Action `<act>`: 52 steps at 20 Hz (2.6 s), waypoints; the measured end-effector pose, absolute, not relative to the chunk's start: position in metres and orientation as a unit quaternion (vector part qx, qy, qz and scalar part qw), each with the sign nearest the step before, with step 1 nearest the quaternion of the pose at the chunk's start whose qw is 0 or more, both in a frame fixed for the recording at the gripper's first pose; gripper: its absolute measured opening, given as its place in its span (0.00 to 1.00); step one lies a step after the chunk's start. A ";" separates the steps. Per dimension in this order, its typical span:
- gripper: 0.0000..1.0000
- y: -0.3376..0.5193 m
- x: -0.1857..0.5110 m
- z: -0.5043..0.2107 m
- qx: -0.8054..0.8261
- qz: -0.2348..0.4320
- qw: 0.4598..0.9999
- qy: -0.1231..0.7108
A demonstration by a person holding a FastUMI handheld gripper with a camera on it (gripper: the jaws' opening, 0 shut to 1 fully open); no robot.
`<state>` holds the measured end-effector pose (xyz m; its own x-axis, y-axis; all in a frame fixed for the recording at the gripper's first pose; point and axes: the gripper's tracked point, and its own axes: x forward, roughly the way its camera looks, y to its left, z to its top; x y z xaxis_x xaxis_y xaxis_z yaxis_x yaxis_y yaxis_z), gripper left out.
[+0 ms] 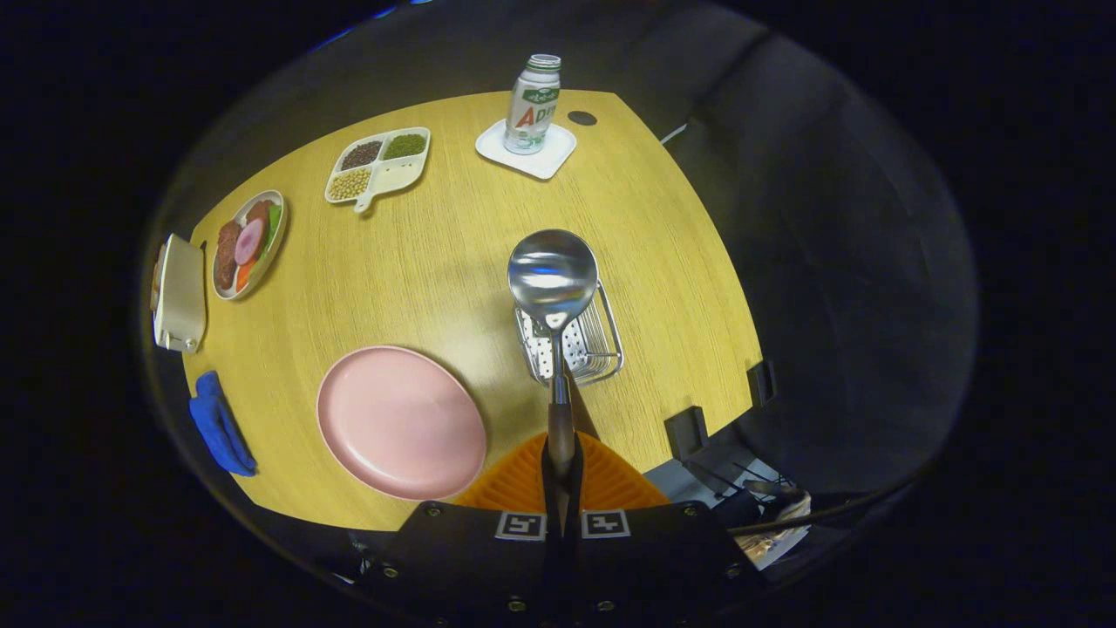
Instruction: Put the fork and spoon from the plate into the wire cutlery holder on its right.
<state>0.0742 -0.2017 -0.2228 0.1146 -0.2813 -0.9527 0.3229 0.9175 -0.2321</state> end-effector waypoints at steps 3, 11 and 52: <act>0.00 -0.220 0.067 -0.222 0.020 -0.216 0.738 0.639; 0.01 -0.246 0.048 -0.233 0.015 -0.223 0.710 0.668; 0.66 -0.214 0.056 -0.218 0.021 -0.176 0.727 0.664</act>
